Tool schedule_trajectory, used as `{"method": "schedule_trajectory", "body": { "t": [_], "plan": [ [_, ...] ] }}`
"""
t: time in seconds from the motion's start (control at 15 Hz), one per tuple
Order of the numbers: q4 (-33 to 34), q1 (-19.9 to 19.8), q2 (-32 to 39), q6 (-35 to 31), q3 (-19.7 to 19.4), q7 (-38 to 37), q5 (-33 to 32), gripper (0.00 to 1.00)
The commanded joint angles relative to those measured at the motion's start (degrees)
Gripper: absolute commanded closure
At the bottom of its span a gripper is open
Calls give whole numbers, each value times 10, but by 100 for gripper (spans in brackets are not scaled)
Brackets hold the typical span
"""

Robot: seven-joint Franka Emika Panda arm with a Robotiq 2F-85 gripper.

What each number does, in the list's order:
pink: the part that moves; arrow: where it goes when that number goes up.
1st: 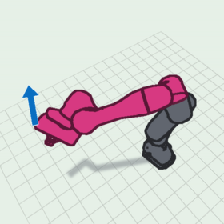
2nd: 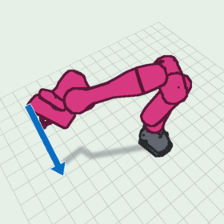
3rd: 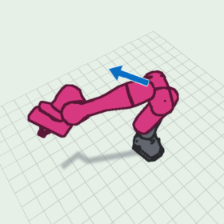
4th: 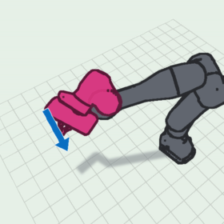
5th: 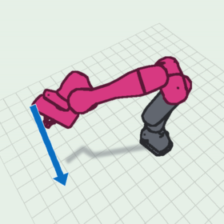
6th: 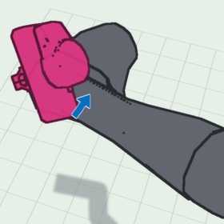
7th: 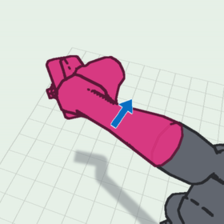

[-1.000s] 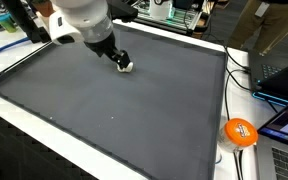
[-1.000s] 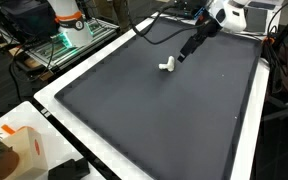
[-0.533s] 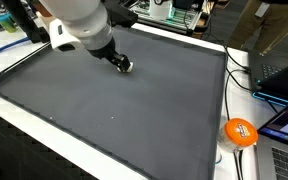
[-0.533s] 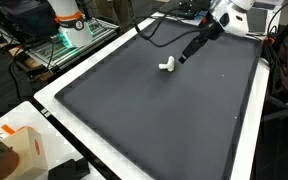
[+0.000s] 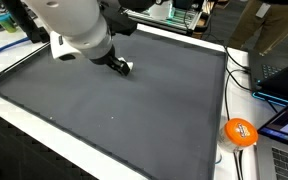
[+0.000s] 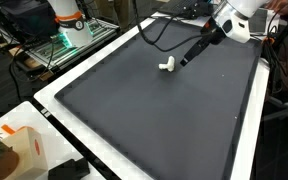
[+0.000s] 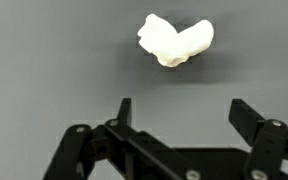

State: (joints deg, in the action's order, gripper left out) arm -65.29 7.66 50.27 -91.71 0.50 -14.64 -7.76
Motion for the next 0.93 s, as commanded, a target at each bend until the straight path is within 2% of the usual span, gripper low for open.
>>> {"method": "schedule_trajectory", "body": {
  "t": [0.0,0.87],
  "plan": [
    [49,7,37,35,-11,-7,8,0],
    [119,10,85,30,-7,-2,15,0]
  ]
}}
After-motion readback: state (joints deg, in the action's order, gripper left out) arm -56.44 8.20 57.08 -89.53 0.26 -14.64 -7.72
